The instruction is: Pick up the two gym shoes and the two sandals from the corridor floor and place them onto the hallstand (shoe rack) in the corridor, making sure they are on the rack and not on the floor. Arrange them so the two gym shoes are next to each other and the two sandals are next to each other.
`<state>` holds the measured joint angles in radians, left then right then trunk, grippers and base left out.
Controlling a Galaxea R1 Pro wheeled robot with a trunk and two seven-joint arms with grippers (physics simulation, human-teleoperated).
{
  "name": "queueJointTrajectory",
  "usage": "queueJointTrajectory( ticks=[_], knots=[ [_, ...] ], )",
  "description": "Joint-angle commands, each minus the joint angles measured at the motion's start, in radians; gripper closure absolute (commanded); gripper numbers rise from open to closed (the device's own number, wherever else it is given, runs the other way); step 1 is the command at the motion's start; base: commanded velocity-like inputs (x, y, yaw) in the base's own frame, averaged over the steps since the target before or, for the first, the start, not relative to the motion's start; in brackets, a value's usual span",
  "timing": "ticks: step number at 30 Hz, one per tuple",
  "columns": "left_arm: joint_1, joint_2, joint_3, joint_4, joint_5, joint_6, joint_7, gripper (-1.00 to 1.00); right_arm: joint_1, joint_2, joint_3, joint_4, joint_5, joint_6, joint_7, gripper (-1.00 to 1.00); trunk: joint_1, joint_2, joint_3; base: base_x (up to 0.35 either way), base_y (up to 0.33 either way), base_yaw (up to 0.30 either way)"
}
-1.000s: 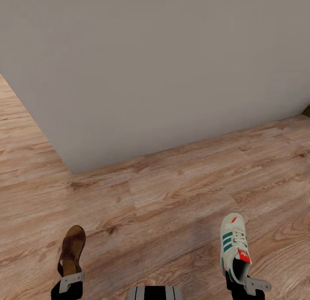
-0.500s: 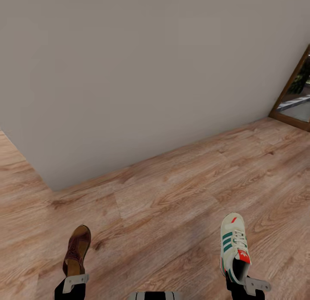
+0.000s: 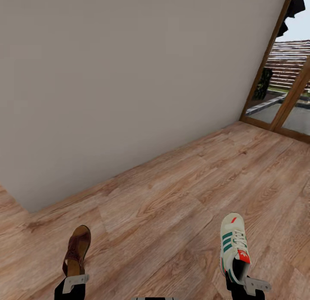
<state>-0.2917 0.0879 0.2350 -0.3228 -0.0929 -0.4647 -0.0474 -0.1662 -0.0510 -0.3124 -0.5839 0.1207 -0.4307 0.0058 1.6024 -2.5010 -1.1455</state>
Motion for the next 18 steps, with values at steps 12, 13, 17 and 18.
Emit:
queueJointTrajectory(
  ticks=[12, 13, 17, 18],
  knots=[
    [-0.001, -0.002, 0.009, 0.001, -0.011, -0.003, -0.005, 1.0, -0.001, 0.002, -0.005, 0.046, 0.007, -0.005, 0.003, 1.0, -0.014, 0.022, 0.033, 0.0, 0.0, -0.29],
    [-0.001, -0.002, 0.009, 0.001, -0.011, -0.003, -0.005, 1.0, -0.001, 0.002, -0.005, 0.047, 0.007, -0.005, 0.003, 1.0, -0.014, 0.022, 0.033, 0.0, 0.0, -0.297],
    [-0.001, -0.003, 0.009, 0.001, -0.011, -0.003, -0.005, 1.0, -0.001, 0.002, -0.005, 0.049, 0.007, -0.005, 0.003, 1.0, -0.014, 0.022, 0.033, 0.0, 0.0, -0.298],
    [0.0, -0.003, 0.009, 0.001, -0.011, -0.003, -0.005, 1.0, -0.001, 0.002, -0.005, 0.049, 0.007, -0.005, 0.003, 1.0, -0.014, 0.022, 0.033, 0.0, 0.0, -0.299]
  ],
)
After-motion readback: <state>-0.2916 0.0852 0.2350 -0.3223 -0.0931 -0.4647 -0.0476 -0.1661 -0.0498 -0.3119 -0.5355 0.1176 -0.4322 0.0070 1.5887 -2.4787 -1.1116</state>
